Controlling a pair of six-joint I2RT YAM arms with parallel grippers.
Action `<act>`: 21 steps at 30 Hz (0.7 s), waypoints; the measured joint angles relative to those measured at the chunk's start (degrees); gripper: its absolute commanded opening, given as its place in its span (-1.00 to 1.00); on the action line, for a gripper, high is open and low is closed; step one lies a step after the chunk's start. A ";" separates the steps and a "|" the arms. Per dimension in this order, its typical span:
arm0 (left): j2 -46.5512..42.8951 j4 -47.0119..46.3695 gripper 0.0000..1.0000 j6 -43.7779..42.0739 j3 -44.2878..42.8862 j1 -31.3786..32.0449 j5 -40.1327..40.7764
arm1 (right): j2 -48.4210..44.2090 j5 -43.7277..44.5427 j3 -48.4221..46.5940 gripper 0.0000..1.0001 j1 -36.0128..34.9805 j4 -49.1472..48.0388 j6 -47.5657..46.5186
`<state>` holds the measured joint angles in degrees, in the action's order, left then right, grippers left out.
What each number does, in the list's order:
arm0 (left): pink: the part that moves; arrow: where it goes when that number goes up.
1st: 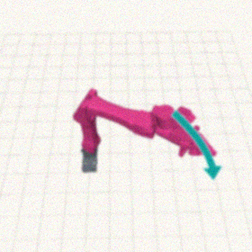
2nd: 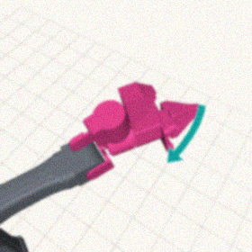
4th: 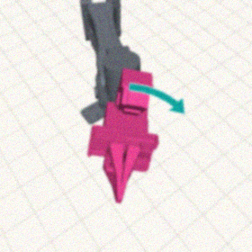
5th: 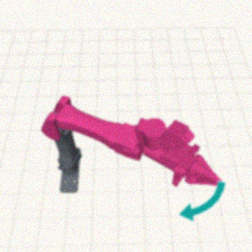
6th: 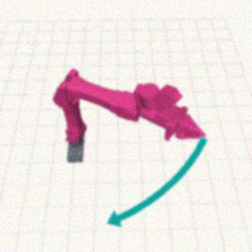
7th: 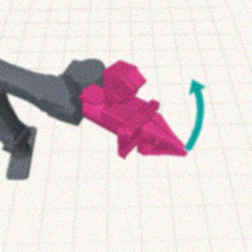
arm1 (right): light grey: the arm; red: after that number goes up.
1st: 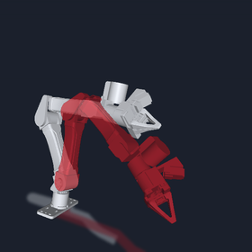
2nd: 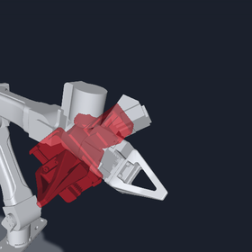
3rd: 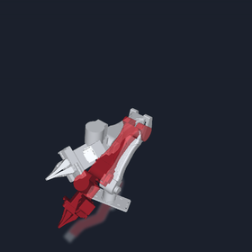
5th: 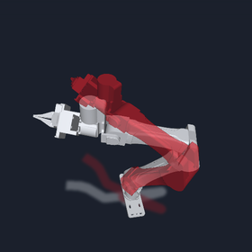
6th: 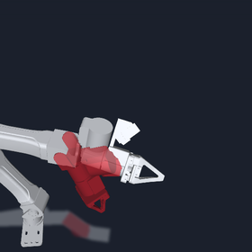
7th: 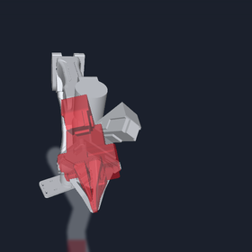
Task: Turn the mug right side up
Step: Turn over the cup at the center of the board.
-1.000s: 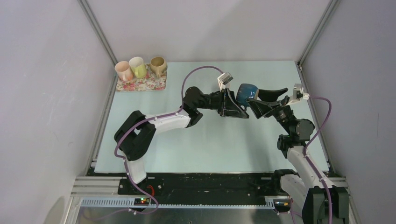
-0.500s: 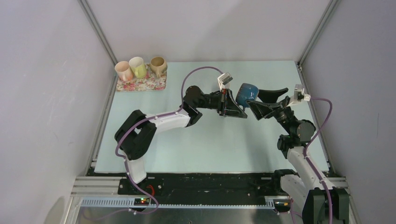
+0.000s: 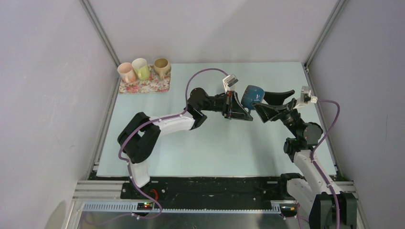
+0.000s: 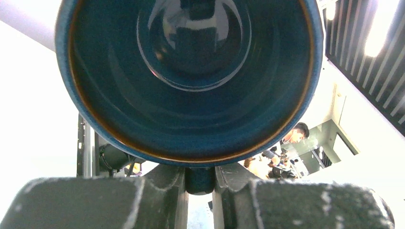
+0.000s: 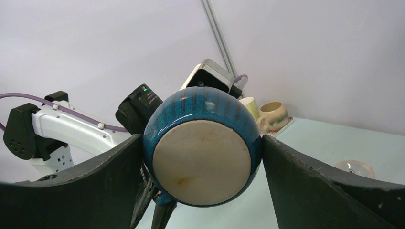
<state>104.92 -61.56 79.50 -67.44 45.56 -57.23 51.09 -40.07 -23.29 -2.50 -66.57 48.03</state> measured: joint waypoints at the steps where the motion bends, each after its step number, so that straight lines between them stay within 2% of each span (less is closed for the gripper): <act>1: 0.00 0.00 -0.99 0.00 0.00 0.00 0.00 | -0.04 0.00 0.00 -0.61 0.02 0.15 0.04; 2: 0.04 0.02 -0.99 0.02 0.00 0.00 0.02 | -0.07 0.00 0.00 -0.44 0.09 0.26 0.07; 6: 0.11 0.07 -1.00 0.07 0.00 0.00 0.02 | -0.20 -0.04 0.00 0.03 0.26 0.87 0.42; 10: 0.11 0.20 -1.00 0.09 0.00 0.00 0.02 | -0.44 -0.07 0.00 0.36 0.37 1.40 0.63; 15: 0.11 0.50 -1.00 0.11 0.00 0.00 0.04 | -0.44 -0.04 0.00 0.56 0.50 1.97 1.07; 21: 0.09 2.86 -1.00 -1.07 -0.13 -0.26 0.04 | -0.44 -0.26 0.02 0.63 0.79 2.93 1.09</act>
<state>105.01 -58.70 78.43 -67.57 45.30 -57.19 50.65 -40.34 -23.27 -1.72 -63.64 49.12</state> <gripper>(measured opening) 0.212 0.901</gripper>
